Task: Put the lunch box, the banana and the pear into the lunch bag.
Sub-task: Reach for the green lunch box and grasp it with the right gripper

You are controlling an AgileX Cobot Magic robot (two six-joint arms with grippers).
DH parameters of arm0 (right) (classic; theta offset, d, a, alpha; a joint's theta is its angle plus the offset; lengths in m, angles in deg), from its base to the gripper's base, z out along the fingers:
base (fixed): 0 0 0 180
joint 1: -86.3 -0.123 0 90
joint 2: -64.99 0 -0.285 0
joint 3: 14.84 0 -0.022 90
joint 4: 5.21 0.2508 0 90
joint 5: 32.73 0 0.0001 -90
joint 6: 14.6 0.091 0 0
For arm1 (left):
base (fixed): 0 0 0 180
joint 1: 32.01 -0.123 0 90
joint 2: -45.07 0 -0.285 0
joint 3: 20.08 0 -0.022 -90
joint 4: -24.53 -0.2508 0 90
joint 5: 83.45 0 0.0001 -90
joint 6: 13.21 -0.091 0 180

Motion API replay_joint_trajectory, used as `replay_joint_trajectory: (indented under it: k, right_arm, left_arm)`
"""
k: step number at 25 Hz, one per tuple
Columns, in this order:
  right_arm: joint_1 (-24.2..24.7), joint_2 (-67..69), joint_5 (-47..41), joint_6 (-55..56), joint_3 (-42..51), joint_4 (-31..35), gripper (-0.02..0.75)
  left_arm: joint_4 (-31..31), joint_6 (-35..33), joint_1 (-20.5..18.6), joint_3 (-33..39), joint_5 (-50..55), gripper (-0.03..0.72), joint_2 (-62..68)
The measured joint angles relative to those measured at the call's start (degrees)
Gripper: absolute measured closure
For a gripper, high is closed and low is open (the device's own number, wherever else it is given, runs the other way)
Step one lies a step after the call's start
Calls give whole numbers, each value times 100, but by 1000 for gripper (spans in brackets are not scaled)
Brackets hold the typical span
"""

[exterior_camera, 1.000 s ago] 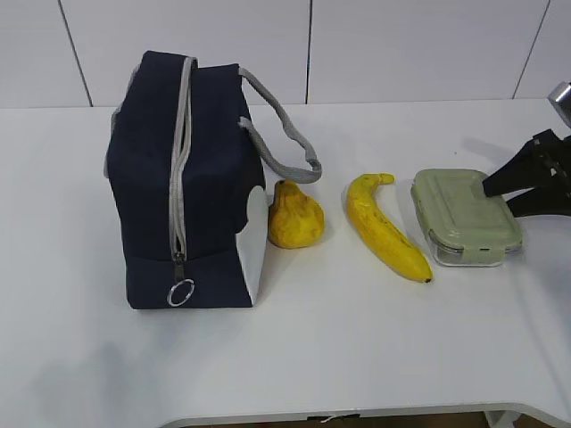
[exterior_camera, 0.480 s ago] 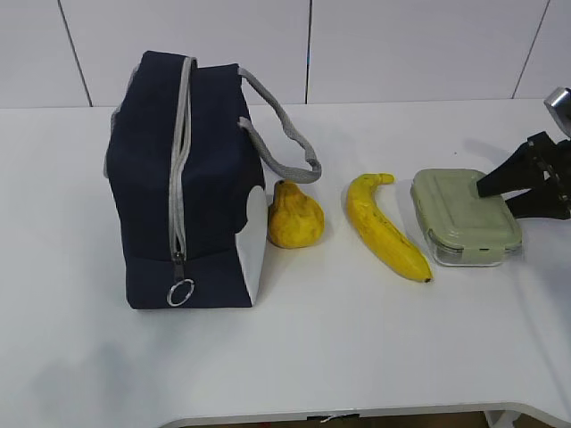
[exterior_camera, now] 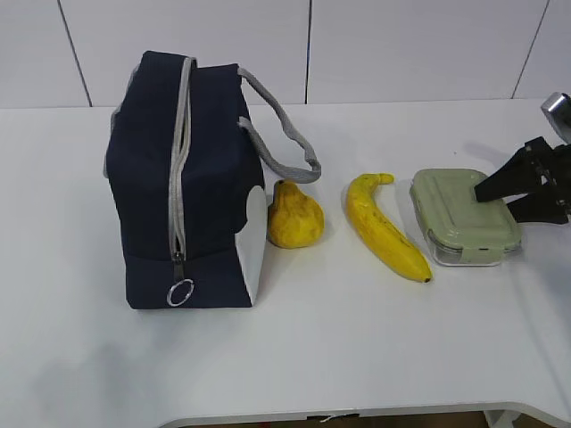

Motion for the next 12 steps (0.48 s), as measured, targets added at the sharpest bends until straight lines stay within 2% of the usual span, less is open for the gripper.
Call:
replay_joint_trajectory:
  k: [12]
  right_arm:
    - [-79,40,0,-22,0,-96,186]
  left_arm:
    - [0,0,0,0,0,286,0]
